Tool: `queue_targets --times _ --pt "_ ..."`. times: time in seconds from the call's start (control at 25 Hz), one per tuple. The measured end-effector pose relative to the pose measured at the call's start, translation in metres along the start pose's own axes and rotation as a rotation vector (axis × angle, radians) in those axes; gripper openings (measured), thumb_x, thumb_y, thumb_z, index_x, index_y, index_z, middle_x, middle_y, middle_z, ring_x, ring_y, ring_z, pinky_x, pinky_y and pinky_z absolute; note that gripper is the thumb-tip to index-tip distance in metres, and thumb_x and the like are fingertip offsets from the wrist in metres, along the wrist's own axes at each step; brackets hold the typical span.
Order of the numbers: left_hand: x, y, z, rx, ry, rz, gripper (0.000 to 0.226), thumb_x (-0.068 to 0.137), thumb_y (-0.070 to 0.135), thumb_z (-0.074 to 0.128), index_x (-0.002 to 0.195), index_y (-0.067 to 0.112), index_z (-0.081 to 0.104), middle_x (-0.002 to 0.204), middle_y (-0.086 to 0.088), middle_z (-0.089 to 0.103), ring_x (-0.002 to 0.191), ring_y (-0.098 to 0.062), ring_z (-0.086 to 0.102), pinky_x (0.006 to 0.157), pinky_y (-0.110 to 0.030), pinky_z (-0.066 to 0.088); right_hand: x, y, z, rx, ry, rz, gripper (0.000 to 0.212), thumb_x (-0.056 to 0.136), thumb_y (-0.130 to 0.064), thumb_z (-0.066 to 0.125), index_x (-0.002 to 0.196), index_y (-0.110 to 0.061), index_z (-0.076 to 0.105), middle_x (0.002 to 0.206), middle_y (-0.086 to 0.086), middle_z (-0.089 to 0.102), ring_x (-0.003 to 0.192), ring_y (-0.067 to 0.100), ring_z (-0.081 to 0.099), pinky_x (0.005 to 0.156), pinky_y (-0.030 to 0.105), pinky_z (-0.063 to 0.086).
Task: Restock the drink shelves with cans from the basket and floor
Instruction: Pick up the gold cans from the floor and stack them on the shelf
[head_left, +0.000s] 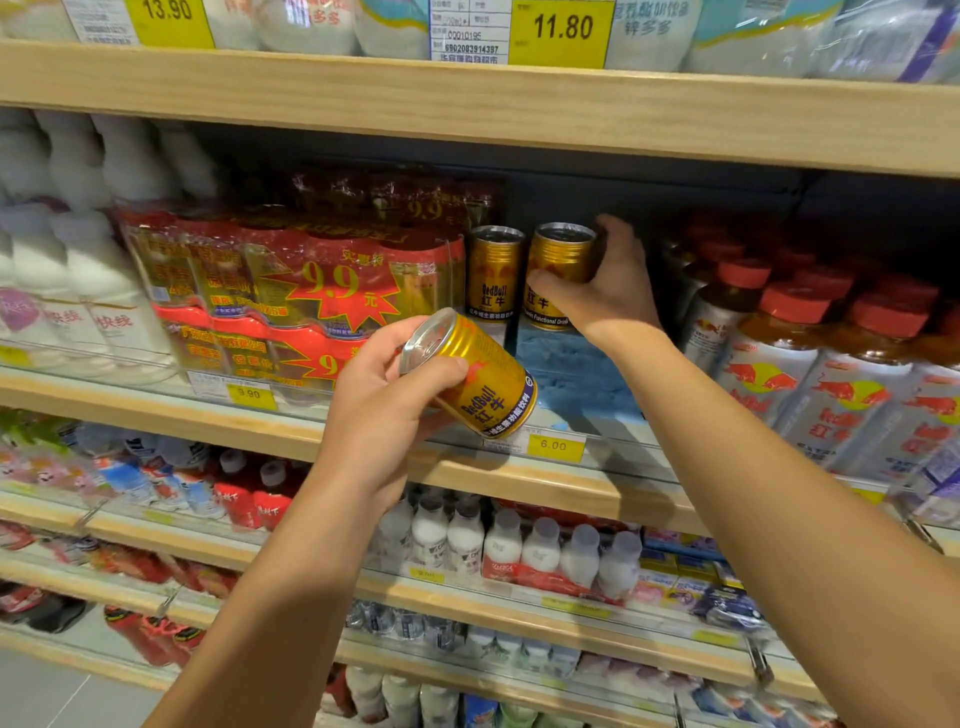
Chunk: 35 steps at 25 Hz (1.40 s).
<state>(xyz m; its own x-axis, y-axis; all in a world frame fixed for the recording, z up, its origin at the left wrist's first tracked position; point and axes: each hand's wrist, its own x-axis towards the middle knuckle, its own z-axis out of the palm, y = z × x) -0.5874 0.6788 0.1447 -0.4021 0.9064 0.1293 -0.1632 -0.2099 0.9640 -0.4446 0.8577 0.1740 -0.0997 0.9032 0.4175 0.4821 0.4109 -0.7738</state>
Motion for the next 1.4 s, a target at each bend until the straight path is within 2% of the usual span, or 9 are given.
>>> queue_targets --times 0.16,0.36,0.48,0.6,0.72,0.8,0.92,1.12,1.4 --pt "0.001 0.001 -0.002 0.005 0.001 -0.001 0.034 0.084 0.006 0.066 0.114 0.022 0.066 0.090 0.001 0.072 0.084 -0.018 0.068 0.077 -0.041 0.059 0.002 -0.004 0.008 -0.055 0.054 0.017 0.096 0.068 -0.040 0.083 0.146 -0.019 0.029 0.142 0.006 0.045 0.123 0.023 0.051 0.093 0.025 0.040" --pt "0.002 0.004 -0.008 0.016 0.015 0.003 0.033 0.085 0.009 0.066 0.115 0.022 0.066 0.088 0.002 0.071 0.082 -0.017 0.067 0.086 -0.056 0.055 0.004 -0.002 -0.007 0.096 -0.105 0.030 0.095 0.076 -0.020 0.078 0.152 -0.022 0.021 0.140 0.000 0.049 0.115 0.010 0.049 0.091 0.024 0.040" --pt "0.002 0.004 -0.008 0.012 0.015 0.004 0.032 0.085 0.008 0.066 0.113 0.023 0.066 0.085 0.005 0.071 0.081 -0.016 0.066 0.088 -0.058 0.053 0.004 -0.003 -0.004 0.061 -0.081 0.023 0.093 0.075 -0.030 0.079 0.150 -0.024 0.024 0.144 0.001 0.046 0.121 0.014 0.049 0.097 0.029 0.042" --pt "0.001 0.005 -0.009 0.009 0.013 0.007 0.031 0.085 0.008 0.066 0.112 0.023 0.067 0.082 0.007 0.071 0.079 -0.014 0.066 0.086 -0.056 0.054 0.004 -0.005 -0.002 0.017 0.003 0.027 0.088 0.073 -0.039 0.080 0.144 -0.021 0.033 0.138 0.003 0.052 0.122 0.019 0.052 0.098 0.031 0.045" --pt "0.002 0.007 -0.010 0.006 0.013 0.012 0.032 0.085 0.008 0.066 0.114 0.022 0.066 0.079 0.010 0.071 0.075 -0.010 0.067 0.083 -0.052 0.056 0.003 -0.004 -0.003 0.010 0.040 0.005 0.076 0.076 -0.035 0.079 0.140 -0.020 0.042 0.132 0.001 0.057 0.114 0.013 0.053 0.090 0.023 0.042" --pt "0.002 0.008 -0.011 0.007 0.014 0.015 0.033 0.085 0.008 0.066 0.115 0.022 0.066 0.078 0.011 0.071 0.073 -0.007 0.067 0.083 -0.050 0.056 0.002 -0.002 0.000 0.004 0.067 -0.004 0.072 0.076 -0.037 0.078 0.137 -0.020 0.045 0.129 0.001 0.058 0.115 0.012 0.053 0.093 0.025 0.044" --pt "0.002 0.008 -0.010 0.011 0.012 0.014 0.034 0.084 0.008 0.066 0.116 0.021 0.065 0.078 0.011 0.071 0.072 -0.006 0.067 0.083 -0.049 0.057 0.001 0.004 0.007 0.010 0.121 -0.002 0.072 0.074 -0.040 0.078 0.136 -0.021 0.046 0.128 0.003 0.059 0.117 0.021 0.056 0.098 0.036 0.048" --pt "-0.001 0.007 -0.010 0.021 0.006 0.013 0.032 0.085 0.008 0.066 0.113 0.024 0.066 0.081 0.011 0.072 0.074 -0.007 0.068 0.080 -0.045 0.058 -0.001 0.005 0.013 -0.011 0.203 -0.020 0.071 0.072 -0.043 0.078 0.133 -0.021 0.048 0.125 0.003 0.060 0.113 0.020 0.058 0.093 0.031 0.049" --pt "-0.001 0.007 -0.011 0.026 0.007 0.018 0.032 0.085 0.007 0.066 0.113 0.023 0.066 0.079 0.010 0.072 0.072 -0.008 0.068 0.073 -0.038 0.060 -0.002 0.004 0.016 -0.084 0.203 -0.022 0.072 0.075 -0.045 0.075 0.136 -0.021 0.044 0.131 0.004 0.056 0.117 0.024 0.055 0.088 0.028 0.041"
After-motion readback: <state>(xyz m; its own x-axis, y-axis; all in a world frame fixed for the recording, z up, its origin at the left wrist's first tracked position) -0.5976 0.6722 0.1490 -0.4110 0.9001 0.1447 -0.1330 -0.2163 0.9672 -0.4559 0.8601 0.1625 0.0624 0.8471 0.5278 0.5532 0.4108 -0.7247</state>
